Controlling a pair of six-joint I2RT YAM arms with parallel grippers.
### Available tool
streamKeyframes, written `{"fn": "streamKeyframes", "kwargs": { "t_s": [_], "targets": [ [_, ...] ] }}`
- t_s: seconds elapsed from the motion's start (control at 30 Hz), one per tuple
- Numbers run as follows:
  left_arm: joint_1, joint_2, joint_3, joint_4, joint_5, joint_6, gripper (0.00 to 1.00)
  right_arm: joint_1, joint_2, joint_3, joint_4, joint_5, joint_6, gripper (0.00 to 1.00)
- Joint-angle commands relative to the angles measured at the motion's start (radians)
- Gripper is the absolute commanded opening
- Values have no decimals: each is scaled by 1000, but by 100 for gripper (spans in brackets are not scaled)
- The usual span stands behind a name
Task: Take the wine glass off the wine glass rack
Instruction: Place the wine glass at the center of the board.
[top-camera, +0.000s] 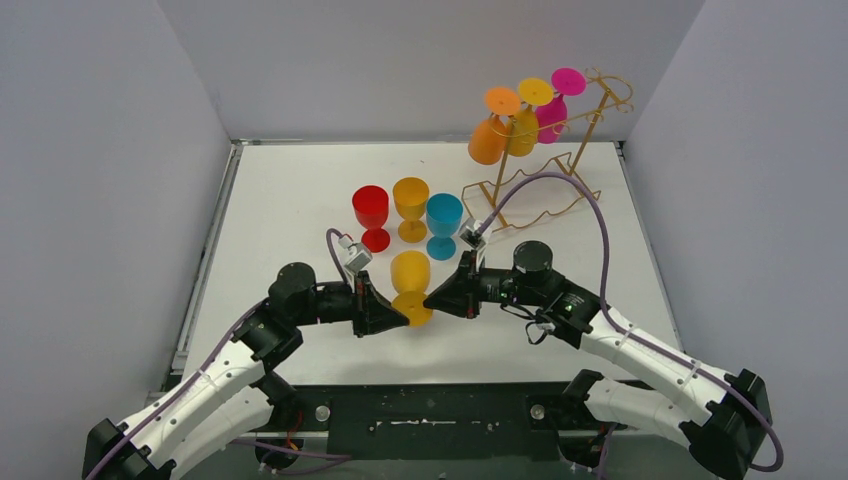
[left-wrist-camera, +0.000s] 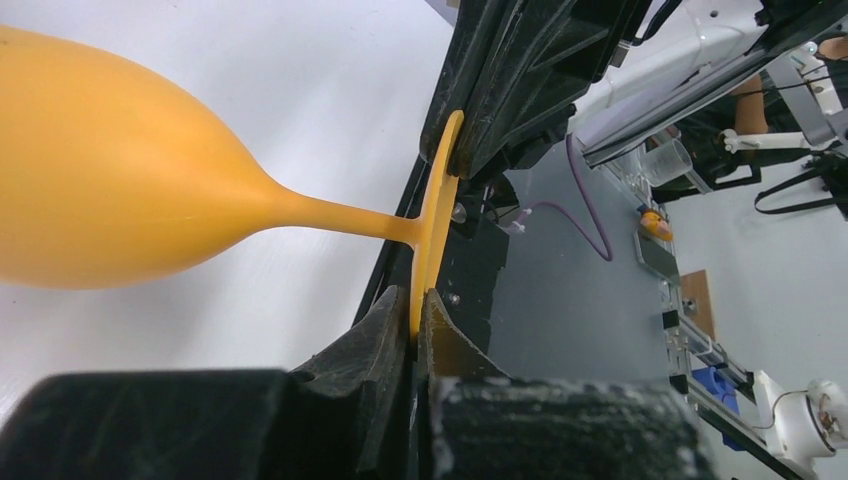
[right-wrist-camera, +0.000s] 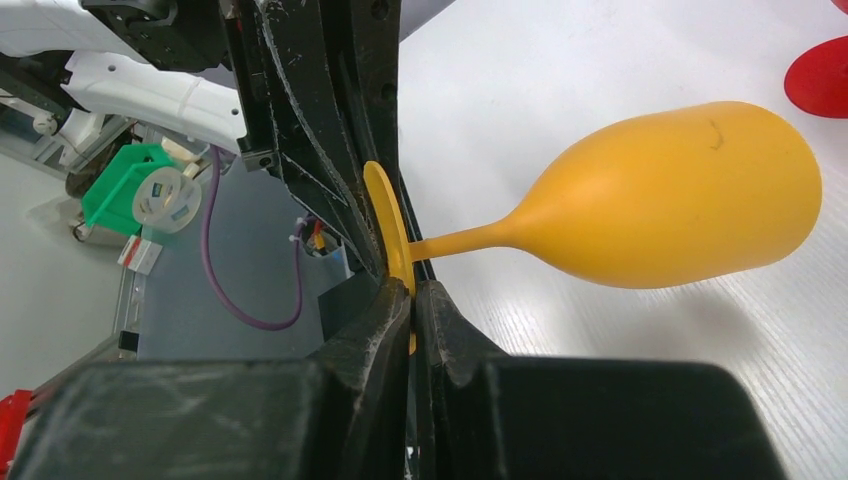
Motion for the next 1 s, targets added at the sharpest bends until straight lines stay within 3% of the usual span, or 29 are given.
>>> {"fn": "streamKeyframes", "kwargs": {
  "t_s": [0.0, 0.1, 0.2, 0.23, 0.27, 0.33, 0.43, 0.57, 0.73, 0.8, 0.97],
  "targets": [
    [-6, 4, 15, 135, 62, -6, 0, 10, -19, -5, 67, -17, -7, 0],
    [-6, -18, 28, 58, 73, 83, 0, 8, -24, 25, 9, 29, -22, 12],
    [-6, -73, 17, -16, 64, 195, 0, 3, -42, 111, -126, 130, -46, 40],
    [-6, -94, 10, -26, 55, 221, 0, 3, -52, 134, -161, 158, -50, 60],
    [-6, -112, 0, -29, 47, 244, 0, 3, -66, 150, -183, 179, -50, 71],
    [-6, -141, -16, -46, 26, 293, 0, -1, -94, 174, -218, 222, -61, 79],
    [-6, -158, -5, -124, 43, 385, 0, -10, -114, 231, -276, 357, -54, 88],
    [-6, -165, 23, -222, 94, 500, 0, -93, -48, 323, -416, 478, -61, 91],
    [-6, -203, 12, -258, 129, 667, 0, -277, 15, 303, -337, 154, 5, 92],
    [-6, -233, -4, -271, 220, 792, 0, -306, 24, 296, -275, 59, 31, 93],
    [-5, -282, -12, -280, 197, 887, 0, -324, 71, 322, -155, -187, 79, 93]
  ]
}}
